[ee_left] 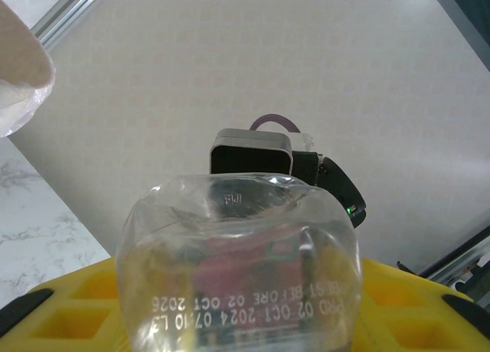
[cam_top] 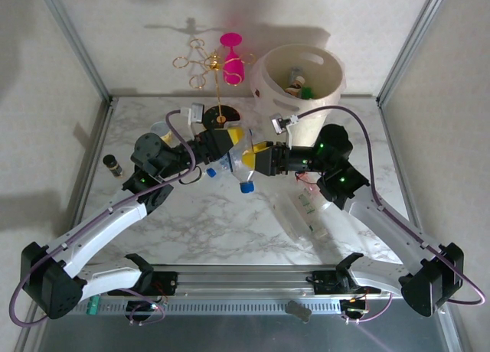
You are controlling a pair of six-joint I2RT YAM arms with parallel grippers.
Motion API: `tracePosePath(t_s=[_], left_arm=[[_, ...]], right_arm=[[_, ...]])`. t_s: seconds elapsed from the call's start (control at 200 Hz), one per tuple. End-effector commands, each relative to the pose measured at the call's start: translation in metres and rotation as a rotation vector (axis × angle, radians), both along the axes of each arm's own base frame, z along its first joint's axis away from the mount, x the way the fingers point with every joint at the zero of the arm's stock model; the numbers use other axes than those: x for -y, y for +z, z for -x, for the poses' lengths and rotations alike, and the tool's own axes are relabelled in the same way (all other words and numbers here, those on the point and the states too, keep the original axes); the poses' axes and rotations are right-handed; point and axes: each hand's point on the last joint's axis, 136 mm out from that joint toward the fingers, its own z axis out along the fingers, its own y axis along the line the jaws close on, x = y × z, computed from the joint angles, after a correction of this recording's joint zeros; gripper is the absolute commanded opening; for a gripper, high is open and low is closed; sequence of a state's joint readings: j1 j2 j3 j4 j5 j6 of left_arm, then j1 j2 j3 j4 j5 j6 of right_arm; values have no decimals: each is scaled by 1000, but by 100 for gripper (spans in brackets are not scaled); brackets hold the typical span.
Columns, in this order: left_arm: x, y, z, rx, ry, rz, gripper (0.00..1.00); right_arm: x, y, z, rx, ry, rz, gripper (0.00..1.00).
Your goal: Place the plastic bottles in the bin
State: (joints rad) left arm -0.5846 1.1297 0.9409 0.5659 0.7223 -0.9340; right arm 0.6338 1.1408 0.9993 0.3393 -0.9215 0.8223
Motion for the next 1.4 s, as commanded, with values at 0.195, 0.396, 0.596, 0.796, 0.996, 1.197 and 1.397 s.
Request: tracePosePath(t_s=[0.195, 0.396, 0.596, 0.796, 0.996, 1.197, 1.397], left_arm=[[3, 24, 9, 76, -17, 36, 44], [1, 22, 4, 67, 24, 12, 64], [-21, 23, -11, 73, 219, -66, 86], [-69, -3, -36, 60, 557, -283, 85], [-93, -48, -46, 30, 686, -487, 80], [-107, -91, -56, 1, 761, -624, 78], [-110, -114, -61, -25, 783, -686, 76]], right_arm=[[0, 12, 10, 14, 49, -71, 46], [1, 10, 6, 27, 14, -51, 41], [5, 4, -14, 64, -136, 43, 40], [25, -5, -60, 112, -429, 224, 38], [70, -5, -127, 146, -770, 433, 39], [122, 29, -197, 200, -1016, 476, 38], [160, 31, -273, 246, -1222, 622, 37]])
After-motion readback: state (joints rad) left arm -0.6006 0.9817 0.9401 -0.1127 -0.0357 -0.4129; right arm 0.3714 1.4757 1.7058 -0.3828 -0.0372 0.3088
